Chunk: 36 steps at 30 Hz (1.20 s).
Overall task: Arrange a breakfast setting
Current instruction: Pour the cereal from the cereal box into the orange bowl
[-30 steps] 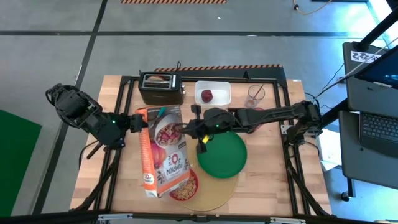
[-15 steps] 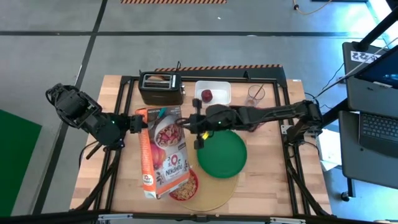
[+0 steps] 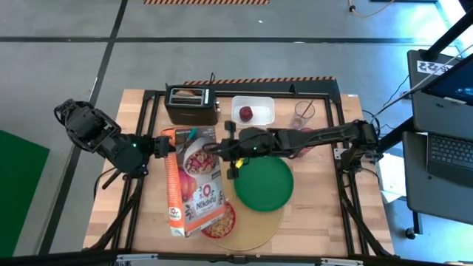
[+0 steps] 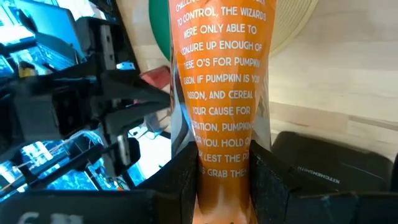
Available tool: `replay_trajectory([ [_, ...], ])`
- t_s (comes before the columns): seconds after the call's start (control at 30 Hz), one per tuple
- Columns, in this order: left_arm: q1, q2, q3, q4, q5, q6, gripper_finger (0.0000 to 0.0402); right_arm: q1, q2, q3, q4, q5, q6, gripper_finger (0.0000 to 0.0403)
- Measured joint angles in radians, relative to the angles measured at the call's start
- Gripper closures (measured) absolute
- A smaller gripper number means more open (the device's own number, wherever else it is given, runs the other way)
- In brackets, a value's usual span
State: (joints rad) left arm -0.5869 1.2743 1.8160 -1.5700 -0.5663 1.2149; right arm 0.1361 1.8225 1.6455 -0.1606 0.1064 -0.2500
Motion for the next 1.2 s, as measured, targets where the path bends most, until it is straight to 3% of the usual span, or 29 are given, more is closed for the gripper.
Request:
replay_trajectory([
  [0.17,0.000,0.000,0.000,-0.004,0.013,0.001,0.0294,0.001,0.026,-0.002,-0.014,-0.070,0.040,0.0391],
  [0.57,0.000,0.000,0.000,0.000,0.006,-0.004,0.0294,-0.015,-0.132,0.000,0.009,0.051,-0.019,0.0391],
  [0.73,0.001,0.000,0.000,0.000,0.007,-0.010,0.0294,-0.044,-0.199,-0.004,0.081,0.000,-0.117,0.0391],
  [0.9,0.030,0.000,0.000,-0.001,0.045,-0.034,0.0294,-0.082,-0.225,-0.026,0.025,-0.073,-0.116,0.0391],
  [1.03,0.048,0.000,0.000,-0.002,0.037,-0.036,0.0294,-0.080,-0.281,-0.194,0.213,-0.108,-0.076,0.0391],
  [1.2,0.071,0.000,0.000,-0.001,0.050,-0.061,0.0294,-0.093,-0.342,-0.481,0.717,-0.103,0.006,0.0398],
])
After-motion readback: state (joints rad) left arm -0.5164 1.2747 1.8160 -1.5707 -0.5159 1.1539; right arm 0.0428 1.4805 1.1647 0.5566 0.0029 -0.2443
